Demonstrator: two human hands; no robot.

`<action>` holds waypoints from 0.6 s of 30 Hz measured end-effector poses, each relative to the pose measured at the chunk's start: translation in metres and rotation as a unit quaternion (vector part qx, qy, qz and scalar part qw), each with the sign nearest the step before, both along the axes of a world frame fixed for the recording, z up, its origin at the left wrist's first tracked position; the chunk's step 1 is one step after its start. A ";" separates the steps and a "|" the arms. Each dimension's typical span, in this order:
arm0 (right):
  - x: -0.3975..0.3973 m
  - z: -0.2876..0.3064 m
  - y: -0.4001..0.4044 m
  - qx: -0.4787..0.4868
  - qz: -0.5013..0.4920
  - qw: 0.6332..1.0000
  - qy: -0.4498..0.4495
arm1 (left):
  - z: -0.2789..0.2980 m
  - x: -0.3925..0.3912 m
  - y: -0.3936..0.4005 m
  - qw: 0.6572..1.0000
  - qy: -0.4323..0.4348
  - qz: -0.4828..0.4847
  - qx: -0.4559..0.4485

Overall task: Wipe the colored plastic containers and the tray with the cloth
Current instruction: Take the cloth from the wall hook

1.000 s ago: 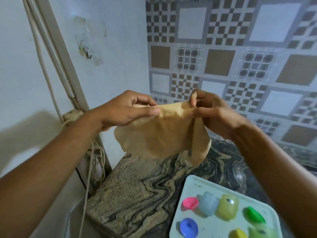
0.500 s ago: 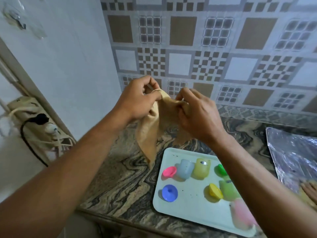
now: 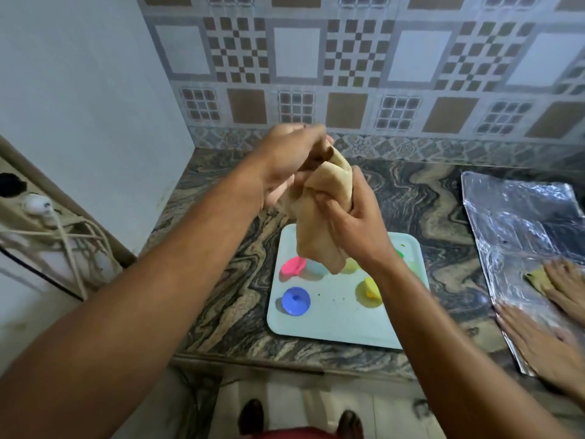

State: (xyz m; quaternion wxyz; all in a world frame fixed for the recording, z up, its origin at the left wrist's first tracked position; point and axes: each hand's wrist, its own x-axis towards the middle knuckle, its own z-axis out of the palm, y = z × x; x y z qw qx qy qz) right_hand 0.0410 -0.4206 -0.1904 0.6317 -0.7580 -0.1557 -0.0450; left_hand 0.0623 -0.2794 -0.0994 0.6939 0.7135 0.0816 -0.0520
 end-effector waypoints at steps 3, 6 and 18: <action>-0.006 -0.009 -0.005 0.070 0.010 0.996 0.048 | -0.014 0.003 -0.007 0.986 -0.046 -0.035 0.159; -0.017 -0.019 -0.009 0.069 0.044 0.996 0.044 | -0.028 0.007 -0.010 0.965 -0.102 -0.030 0.239; -0.050 -0.069 -0.060 0.024 -0.109 0.992 0.060 | -0.092 -0.028 -0.026 0.979 0.008 -0.201 0.036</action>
